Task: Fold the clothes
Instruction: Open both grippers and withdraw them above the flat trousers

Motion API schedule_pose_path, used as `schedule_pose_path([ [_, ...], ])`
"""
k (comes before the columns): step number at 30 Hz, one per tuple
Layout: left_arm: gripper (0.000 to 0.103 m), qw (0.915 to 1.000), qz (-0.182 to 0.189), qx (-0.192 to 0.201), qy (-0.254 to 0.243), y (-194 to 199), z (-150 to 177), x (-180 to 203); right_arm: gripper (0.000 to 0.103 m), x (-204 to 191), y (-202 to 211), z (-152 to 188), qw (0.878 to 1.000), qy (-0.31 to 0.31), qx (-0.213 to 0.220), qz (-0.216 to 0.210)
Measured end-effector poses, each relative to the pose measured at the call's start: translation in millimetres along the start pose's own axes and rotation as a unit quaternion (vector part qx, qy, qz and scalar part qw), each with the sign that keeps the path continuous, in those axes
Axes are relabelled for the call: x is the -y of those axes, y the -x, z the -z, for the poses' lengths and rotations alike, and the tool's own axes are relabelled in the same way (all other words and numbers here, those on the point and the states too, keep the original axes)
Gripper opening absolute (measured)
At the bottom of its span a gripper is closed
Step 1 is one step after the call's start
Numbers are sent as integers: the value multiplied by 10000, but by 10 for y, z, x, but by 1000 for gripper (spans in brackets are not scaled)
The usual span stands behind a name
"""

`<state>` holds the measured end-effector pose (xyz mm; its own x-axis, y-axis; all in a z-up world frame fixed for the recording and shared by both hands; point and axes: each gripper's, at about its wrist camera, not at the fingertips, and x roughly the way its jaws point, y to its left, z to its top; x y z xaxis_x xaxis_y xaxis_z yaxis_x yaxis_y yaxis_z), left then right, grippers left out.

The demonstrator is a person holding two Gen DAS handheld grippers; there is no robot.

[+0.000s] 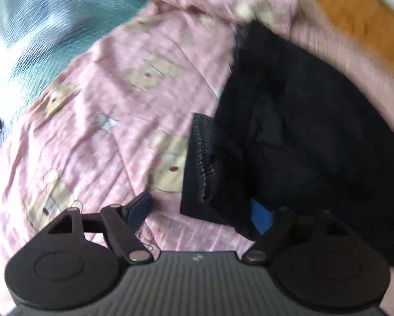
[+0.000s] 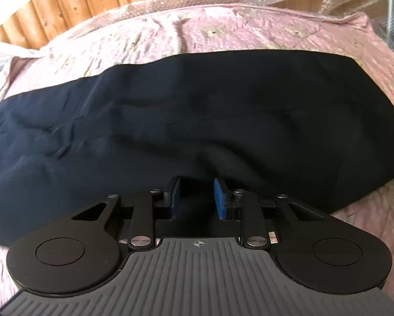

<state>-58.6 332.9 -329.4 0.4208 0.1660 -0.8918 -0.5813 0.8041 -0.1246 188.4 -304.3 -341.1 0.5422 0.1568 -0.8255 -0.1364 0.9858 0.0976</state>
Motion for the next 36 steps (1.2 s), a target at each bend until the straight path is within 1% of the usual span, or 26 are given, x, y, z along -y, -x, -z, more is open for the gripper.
schedule_pose_path([
  [1, 82, 10000, -17, 37, 68, 100, 16, -17, 36, 60, 14, -21, 9999, -15, -100, 52],
  [2, 82, 9999, 62, 123, 65, 219, 38, -1, 42, 110, 32, -47, 9996, -28, -220, 150],
  [3, 87, 9997, 141, 208, 62, 338, 60, 15, 43, 161, 66, -74, 9996, -33, -256, 146],
  [4, 90, 9994, 204, 264, 11, 440, 79, 73, 45, 173, 118, -95, 9998, -27, -175, 116],
  [5, 94, 9993, 242, 278, -107, 519, 94, 189, 57, 233, 229, -72, 10000, -6, -52, 67],
  [6, 94, 9989, 281, 293, -224, 598, 108, 304, 71, 217, 275, -103, 10000, 8, 24, 14],
  [7, 95, 9982, 321, 340, -370, 680, 139, 446, 77, 177, 303, -136, 10000, 26, 63, -32],
  [8, 101, 9970, 353, 433, -534, 761, 183, 636, 86, 104, 327, -170, 9999, 38, 104, -80],
  [9, 103, 9957, 369, 523, -669, 837, 215, 840, 91, 18, 340, -202, 9998, 20, 123, -127],
  [11, 103, 9930, 518, 598, -877, 943, 258, 1227, 93, -136, 354, -249, 9996, -10, 103, -261],
  [13, 103, 9910, 716, 690, -893, 1019, 312, 1572, 96, -325, 386, -287, 9991, -46, 82, -416],
  [15, 103, 9893, 1063, 646, -766, 1064, 347, 1864, 99, -489, 468, -282, 9985, -20, 98, -538],
  [18, 103, 9858, 1524, 535, -451, 1073, 350, 2198, 101, -603, 569, -282, 9977, 59, 126, -669],
  [19, 103, 9844, 1636, 509, -391, 1092, 344, 2301, 101, -639, 650, -221, 9975, 94, 128, -695],
  [20, 103, 9843, 1648, 498, -399, 1110, 342, 2403, 101, -614, 678, -198, 9975, 110, 139, -687],
  [22, 103, 9859, 1497, 551, -506, 1130, 354, 2600, 101, -549, 680, -192, 9978, 104, 127, -645],
  [25, 103, 9882, 986, 716, -927, 1102, 381, 2898, 101, -473, 758, -164, 9987, 30, 126, -490],
  [27, 103, 9869, 717, 698, -1267, 1083, 406, 3097, 101, -384, 805, -154, 9994, -59, 128, -312],
  [29, 103, 9836, 544, 688, -1579, 1074, 476, 3283, 101, -288, 825, -145, 9997, -139, 101, -153],
  [32, 103, 9788, 537, 612, -1877, 1048, 585, 3472, 101, -198, 867, -116, 9998, -168, 79, -30],
  [36, 103, 9767, 518, 582, -1997, 1070, 709, 3547, 101, -149, 925, -83, 9998, -171, 98, -5],
])
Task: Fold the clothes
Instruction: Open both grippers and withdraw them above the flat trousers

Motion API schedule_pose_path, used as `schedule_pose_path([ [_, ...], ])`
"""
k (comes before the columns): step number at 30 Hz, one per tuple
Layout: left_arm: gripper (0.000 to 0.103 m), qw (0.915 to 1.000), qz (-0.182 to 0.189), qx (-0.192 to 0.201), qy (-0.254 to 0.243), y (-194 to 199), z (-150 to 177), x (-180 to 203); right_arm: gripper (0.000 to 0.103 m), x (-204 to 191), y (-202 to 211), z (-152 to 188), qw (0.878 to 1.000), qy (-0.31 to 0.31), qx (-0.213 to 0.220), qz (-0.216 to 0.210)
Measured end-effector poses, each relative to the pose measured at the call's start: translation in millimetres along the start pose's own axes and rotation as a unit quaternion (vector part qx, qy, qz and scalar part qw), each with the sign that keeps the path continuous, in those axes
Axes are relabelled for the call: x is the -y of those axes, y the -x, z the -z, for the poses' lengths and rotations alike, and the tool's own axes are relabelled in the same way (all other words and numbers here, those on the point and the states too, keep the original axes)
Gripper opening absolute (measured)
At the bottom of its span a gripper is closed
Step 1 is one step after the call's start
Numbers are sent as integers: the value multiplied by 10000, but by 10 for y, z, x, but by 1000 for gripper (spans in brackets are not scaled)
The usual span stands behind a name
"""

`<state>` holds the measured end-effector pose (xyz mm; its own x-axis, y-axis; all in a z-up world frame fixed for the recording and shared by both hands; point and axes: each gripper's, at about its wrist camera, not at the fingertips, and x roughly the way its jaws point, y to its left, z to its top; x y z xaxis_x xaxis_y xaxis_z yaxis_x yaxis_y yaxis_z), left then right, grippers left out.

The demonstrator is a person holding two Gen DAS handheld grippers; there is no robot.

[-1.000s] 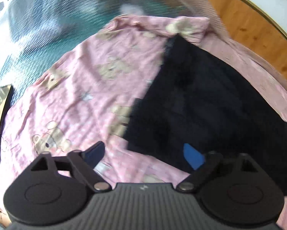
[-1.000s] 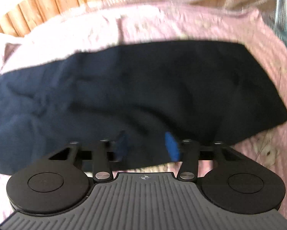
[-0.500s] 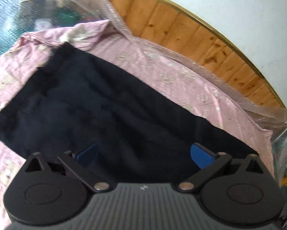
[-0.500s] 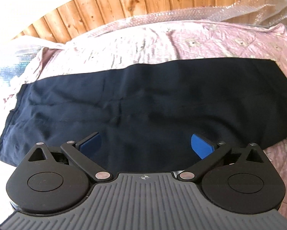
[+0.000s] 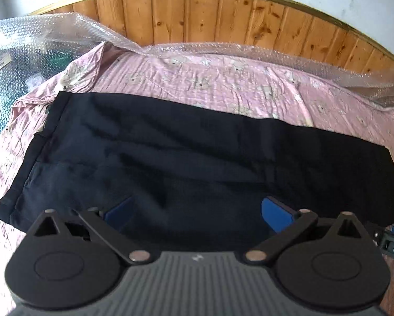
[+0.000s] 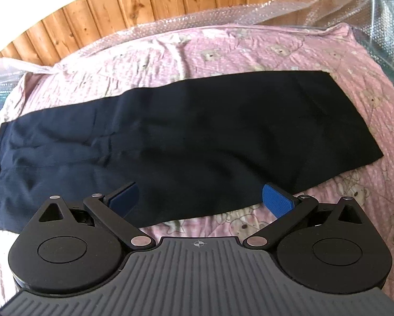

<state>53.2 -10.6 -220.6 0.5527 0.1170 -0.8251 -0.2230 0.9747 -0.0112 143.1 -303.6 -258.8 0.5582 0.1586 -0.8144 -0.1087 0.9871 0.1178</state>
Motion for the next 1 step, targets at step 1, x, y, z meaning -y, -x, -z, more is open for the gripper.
schedule_pose_path([
  [1, 103, 10000, 26, -16, -41, 5, 11, 18, 101, 3, 11, 3, 10000, 2, 20, 12],
])
